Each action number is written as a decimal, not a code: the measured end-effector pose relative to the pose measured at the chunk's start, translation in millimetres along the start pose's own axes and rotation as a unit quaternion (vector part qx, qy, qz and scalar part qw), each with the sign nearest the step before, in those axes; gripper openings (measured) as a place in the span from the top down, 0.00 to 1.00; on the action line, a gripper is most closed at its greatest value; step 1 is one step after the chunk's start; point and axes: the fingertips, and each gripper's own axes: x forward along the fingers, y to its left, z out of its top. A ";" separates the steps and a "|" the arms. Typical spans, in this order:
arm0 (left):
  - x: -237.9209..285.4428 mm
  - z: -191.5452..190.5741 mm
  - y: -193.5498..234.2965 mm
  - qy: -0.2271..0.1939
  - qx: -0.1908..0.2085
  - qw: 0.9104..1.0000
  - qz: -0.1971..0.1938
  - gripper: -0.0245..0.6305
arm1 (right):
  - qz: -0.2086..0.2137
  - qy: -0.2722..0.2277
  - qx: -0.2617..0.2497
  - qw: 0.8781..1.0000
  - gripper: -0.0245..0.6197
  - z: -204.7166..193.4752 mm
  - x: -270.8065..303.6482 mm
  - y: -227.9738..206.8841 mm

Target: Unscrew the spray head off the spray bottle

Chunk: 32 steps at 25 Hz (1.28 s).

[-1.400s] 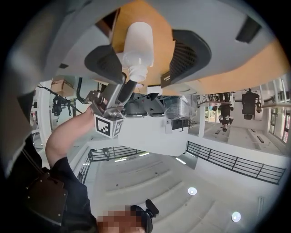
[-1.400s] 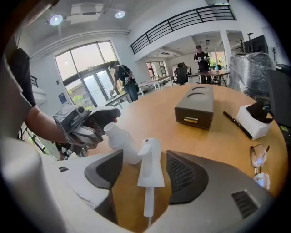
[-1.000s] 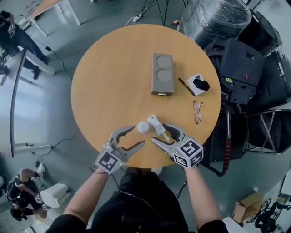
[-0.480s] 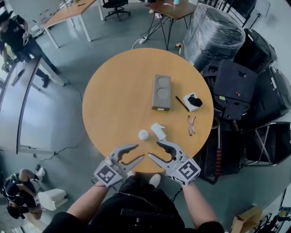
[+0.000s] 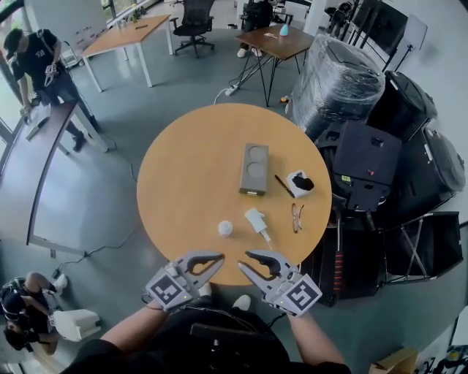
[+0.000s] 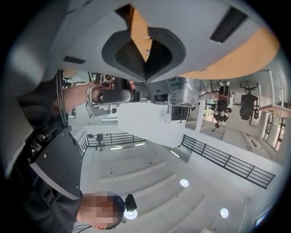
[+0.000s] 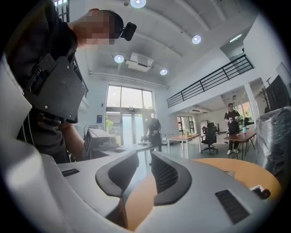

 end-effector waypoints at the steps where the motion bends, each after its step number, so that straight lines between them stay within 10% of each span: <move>1: -1.1 3.7 -2.2 0.000 -0.004 1.000 0.000 0.94 | -0.004 -0.006 0.002 1.000 0.80 4.9 -3.1 2.0; 5: -5.3 17.0 -10.4 -0.001 -0.011 1.000 -0.001 0.94 | -0.008 -0.028 0.006 1.000 0.95 20.2 -11.5 12.3; 32: -2.4 31.8 -22.1 -0.022 0.001 1.000 -0.016 0.94 | -0.015 -0.020 0.024 0.999 0.95 18.0 -15.3 12.6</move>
